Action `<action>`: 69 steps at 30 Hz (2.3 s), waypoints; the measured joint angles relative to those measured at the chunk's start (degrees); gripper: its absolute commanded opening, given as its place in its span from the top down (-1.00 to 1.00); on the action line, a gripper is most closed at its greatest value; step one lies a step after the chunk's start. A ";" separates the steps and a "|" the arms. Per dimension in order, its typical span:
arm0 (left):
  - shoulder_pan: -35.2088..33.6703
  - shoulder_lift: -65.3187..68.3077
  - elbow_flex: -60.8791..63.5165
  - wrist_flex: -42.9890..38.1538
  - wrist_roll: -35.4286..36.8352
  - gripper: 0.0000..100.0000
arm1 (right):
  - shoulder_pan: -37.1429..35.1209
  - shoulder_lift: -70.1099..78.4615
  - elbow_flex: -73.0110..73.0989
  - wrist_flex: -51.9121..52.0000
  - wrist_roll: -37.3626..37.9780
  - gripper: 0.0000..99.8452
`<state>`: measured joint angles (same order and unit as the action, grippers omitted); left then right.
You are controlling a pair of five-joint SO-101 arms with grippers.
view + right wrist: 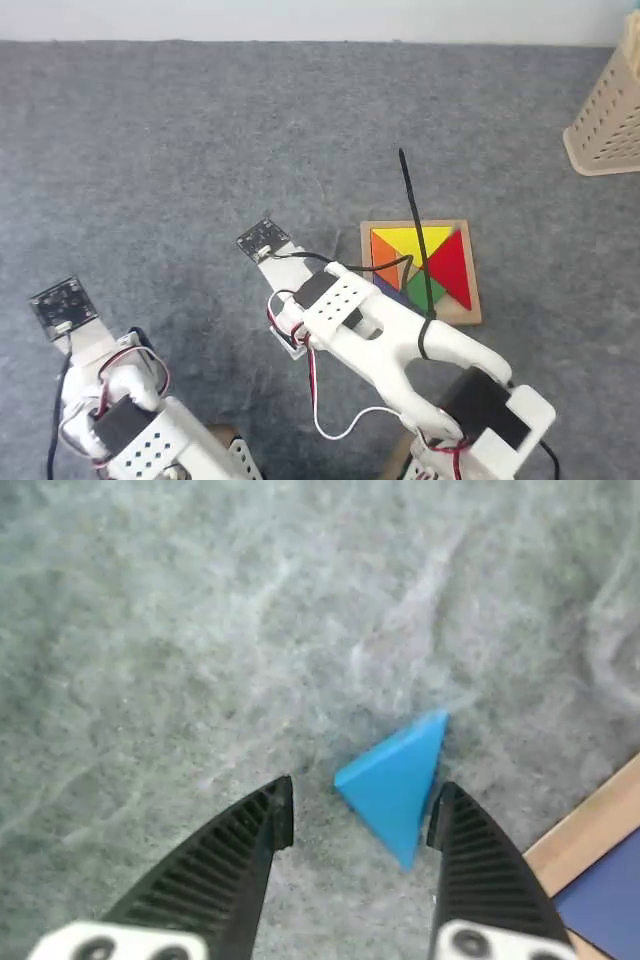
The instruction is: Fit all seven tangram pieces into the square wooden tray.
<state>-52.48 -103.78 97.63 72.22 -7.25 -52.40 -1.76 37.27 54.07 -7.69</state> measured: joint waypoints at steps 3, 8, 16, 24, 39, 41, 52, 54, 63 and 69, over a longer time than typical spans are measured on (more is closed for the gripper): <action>0.00 0.00 0.00 0.00 0.00 0.55 | -0.09 0.00 0.00 0.00 1.93 0.56; 0.00 0.00 0.00 0.00 0.00 0.55 | -0.09 -0.09 0.00 0.00 7.74 0.56; 0.00 0.00 0.00 0.00 0.00 0.55 | -2.29 -0.09 0.00 0.00 9.23 0.56; 0.00 0.00 0.00 0.00 0.00 0.55 | -3.08 -0.09 0.00 0.00 9.23 0.56; 0.00 0.00 0.00 0.00 0.00 0.55 | -6.15 -16.35 3.52 0.70 9.23 0.56; 0.00 0.00 0.00 0.00 0.00 0.55 | -6.86 -16.26 3.60 0.70 9.23 0.56; 0.00 0.00 0.00 0.00 0.00 0.55 | -1.85 -0.18 3.52 -4.04 9.41 0.56; 0.00 0.00 0.00 0.00 0.00 0.55 | -1.76 -0.09 3.52 -4.13 9.41 0.56; 0.00 0.00 0.00 0.00 0.00 0.55 | 2.64 -0.09 3.52 -4.84 9.41 0.82; 0.00 0.00 0.00 0.00 0.00 0.55 | 5.36 -0.09 3.52 -5.71 10.64 0.85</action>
<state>-52.48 -103.78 97.63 72.22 -7.25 -47.03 -1.85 40.79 48.35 2.95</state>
